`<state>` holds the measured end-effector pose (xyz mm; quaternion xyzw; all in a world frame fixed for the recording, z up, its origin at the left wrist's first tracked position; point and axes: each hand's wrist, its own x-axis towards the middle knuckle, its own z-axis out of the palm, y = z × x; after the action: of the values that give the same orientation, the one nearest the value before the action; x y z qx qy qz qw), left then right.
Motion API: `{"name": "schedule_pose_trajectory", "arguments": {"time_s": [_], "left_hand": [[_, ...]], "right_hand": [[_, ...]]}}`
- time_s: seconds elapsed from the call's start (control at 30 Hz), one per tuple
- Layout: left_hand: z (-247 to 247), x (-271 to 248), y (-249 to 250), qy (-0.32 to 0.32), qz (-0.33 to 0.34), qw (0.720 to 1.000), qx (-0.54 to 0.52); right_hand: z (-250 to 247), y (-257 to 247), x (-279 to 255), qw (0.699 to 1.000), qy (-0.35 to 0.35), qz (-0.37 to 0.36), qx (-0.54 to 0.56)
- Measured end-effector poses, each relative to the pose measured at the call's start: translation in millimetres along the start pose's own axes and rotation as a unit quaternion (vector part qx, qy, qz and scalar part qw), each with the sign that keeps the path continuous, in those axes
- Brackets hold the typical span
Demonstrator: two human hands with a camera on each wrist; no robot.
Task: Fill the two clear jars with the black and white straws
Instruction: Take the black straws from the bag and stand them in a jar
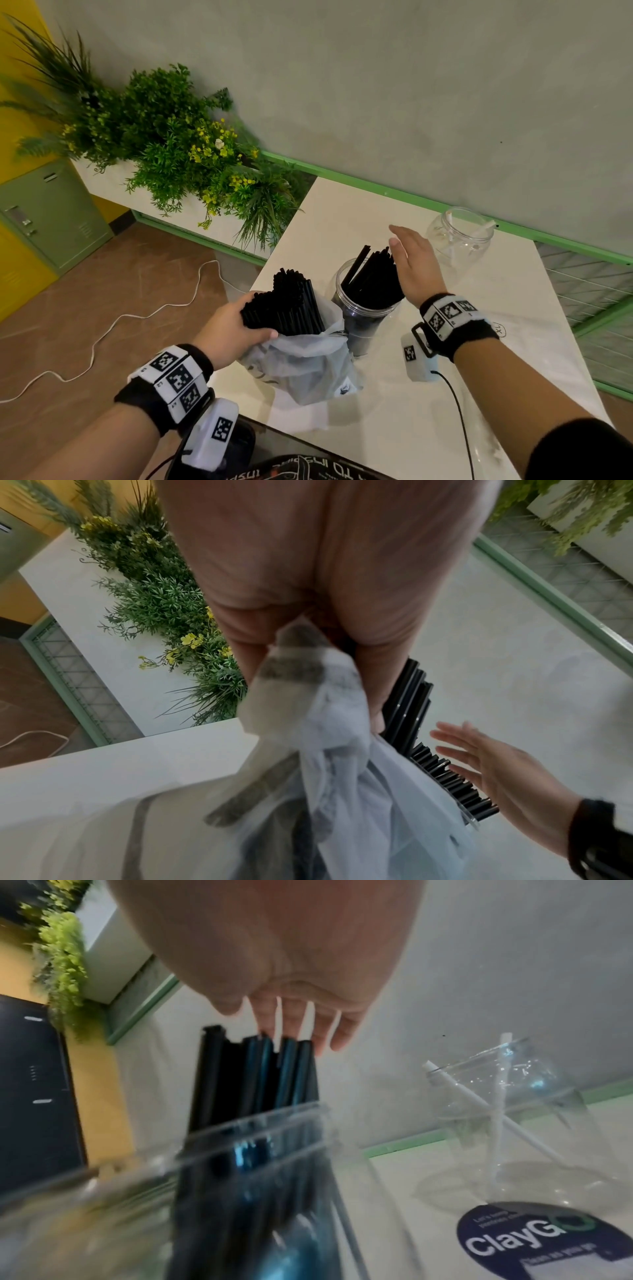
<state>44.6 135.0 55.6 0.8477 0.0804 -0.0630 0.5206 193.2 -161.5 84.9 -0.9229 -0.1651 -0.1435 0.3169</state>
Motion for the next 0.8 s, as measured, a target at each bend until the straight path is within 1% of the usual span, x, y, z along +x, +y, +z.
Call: {"name": "schedule_pose_trajectory", "arguments": {"time_s": [0.03,0.07,0.13,0.17,0.23,0.3,0.4,0.47,0.57,0.7,0.8], "left_hand": [[-0.4,-0.7,0.1,0.000,0.002,1.000,-0.001],[-0.7,-0.9,-0.4,0.001,0.003,1.000,-0.001],[-1.7,-0.9,-0.9,0.003,0.004,1.000,0.001],[-1.8,-0.9,-0.6,0.004,0.003,1.000,0.003],[-1.6,-0.3,-0.3,0.004,0.000,1.000,0.003],[-1.5,0.0,0.2,0.000,-0.003,1.000,0.001],[-1.9,-0.2,1.3,-0.004,-0.008,1.000,0.000],[-1.7,-1.6,3.1,-0.003,-0.005,1.000,0.001],[-1.2,-4.5,5.7,-0.001,-0.003,1.000,-0.001],[-1.1,-6.3,7.0,0.001,-0.007,1.000,-0.001],[-1.4,-6.0,7.7,0.001,-0.005,1.000,-0.003]], "right_hand": [[-3.9,-0.2,-11.4,1.000,-0.001,-0.023,0.007],[-6.3,1.1,-22.8,0.999,-0.018,-0.048,0.003],[-4.6,8.8,-40.3,0.992,-0.068,-0.095,-0.044],[-2.5,13.3,-44.8,0.988,-0.089,-0.108,-0.068],[2.1,16.1,-43.9,0.984,-0.110,-0.110,-0.086],[5.7,11.7,-33.3,0.984,-0.123,-0.096,-0.086],[12.1,0.9,-12.0,0.982,-0.164,-0.065,-0.063],[18.3,-5.0,-0.8,0.981,-0.180,-0.064,-0.046],[29.7,-12.1,5.8,0.981,-0.165,-0.081,-0.055],[41.3,-19.1,8.2,0.993,-0.080,-0.072,-0.058],[38.4,-27.6,16.3,0.993,-0.024,-0.102,-0.060]]}}
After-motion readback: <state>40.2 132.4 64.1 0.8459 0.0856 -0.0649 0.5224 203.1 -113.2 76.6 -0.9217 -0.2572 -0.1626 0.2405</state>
